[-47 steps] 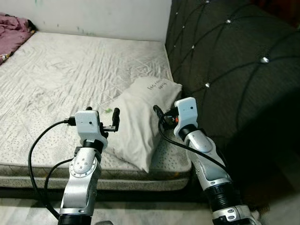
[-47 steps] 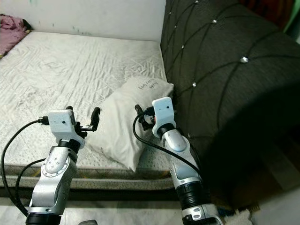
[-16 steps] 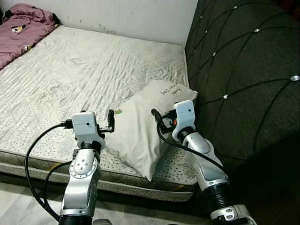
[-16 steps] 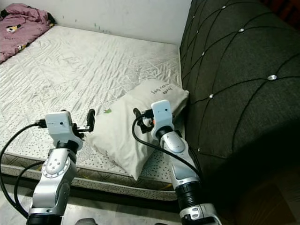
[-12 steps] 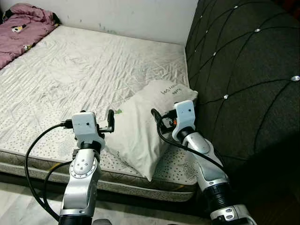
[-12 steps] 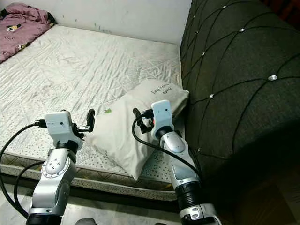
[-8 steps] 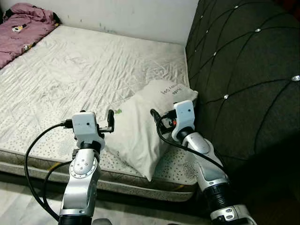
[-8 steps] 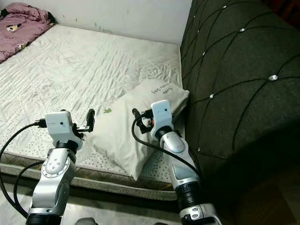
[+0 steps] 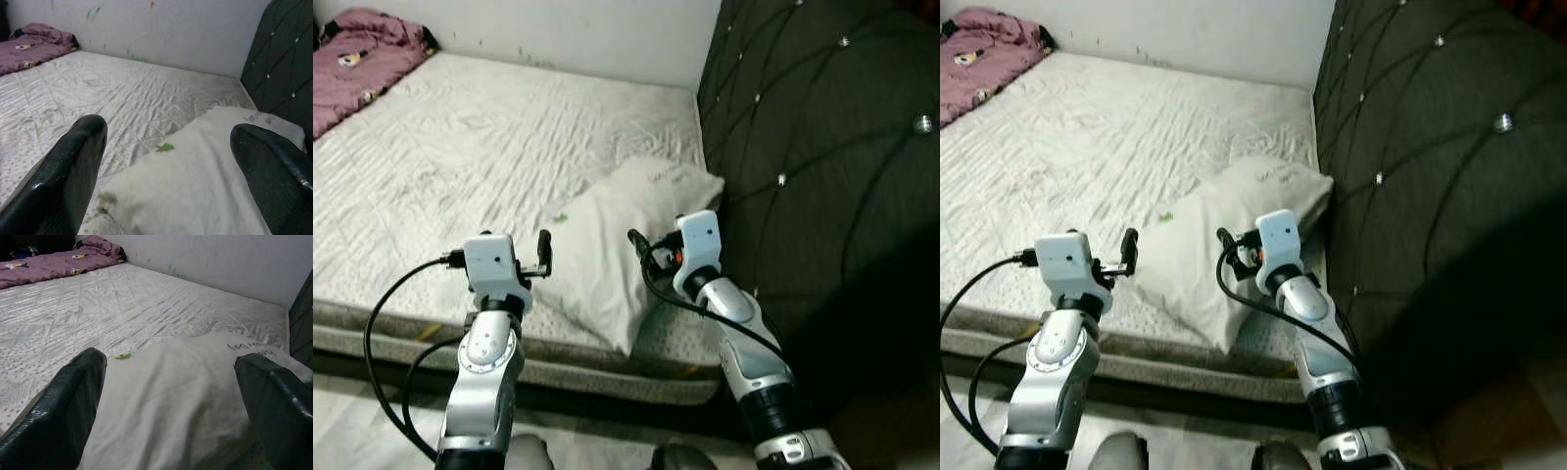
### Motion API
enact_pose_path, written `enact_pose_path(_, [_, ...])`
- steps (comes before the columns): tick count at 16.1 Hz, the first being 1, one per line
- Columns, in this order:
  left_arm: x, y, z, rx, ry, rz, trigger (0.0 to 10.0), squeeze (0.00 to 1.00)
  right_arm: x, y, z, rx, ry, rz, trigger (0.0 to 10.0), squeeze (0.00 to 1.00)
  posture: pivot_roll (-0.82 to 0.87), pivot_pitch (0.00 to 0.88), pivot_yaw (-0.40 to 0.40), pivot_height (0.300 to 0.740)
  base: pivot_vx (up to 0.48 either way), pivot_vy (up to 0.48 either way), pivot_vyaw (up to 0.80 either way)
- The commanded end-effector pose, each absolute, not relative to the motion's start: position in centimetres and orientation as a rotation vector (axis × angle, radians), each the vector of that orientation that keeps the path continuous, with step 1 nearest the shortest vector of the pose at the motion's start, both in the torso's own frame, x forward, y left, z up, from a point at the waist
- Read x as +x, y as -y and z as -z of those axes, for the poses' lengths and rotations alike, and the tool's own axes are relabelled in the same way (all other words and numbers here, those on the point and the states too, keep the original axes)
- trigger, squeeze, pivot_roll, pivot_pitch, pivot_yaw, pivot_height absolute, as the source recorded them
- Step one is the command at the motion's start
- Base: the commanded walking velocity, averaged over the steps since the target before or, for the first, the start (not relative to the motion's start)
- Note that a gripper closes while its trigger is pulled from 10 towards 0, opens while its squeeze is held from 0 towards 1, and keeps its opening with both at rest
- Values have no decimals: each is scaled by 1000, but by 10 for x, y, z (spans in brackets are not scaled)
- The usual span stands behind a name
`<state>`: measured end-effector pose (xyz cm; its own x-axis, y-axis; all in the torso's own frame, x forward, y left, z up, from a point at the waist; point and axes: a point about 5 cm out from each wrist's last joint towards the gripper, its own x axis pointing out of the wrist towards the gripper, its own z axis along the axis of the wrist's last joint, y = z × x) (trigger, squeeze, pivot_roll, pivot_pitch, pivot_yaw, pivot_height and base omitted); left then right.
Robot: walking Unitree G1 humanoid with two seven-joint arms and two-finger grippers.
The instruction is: Clean up the room
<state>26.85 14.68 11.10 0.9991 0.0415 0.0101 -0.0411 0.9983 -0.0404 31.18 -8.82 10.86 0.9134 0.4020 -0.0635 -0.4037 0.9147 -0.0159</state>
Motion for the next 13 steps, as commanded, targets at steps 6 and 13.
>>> enact_pose_path(6, [270,-145,-111,-38,13,-37,10000,0,313,91,-110,-31,-51,-420,10000,0,71,0,-68,642,0,0,0])
enact_pose_path(13, [269,-147,-110,-33,11,-41,10000,0,313,90,-111,-32,-47,-427,10000,0,73,0,-70,612,0,0,0])
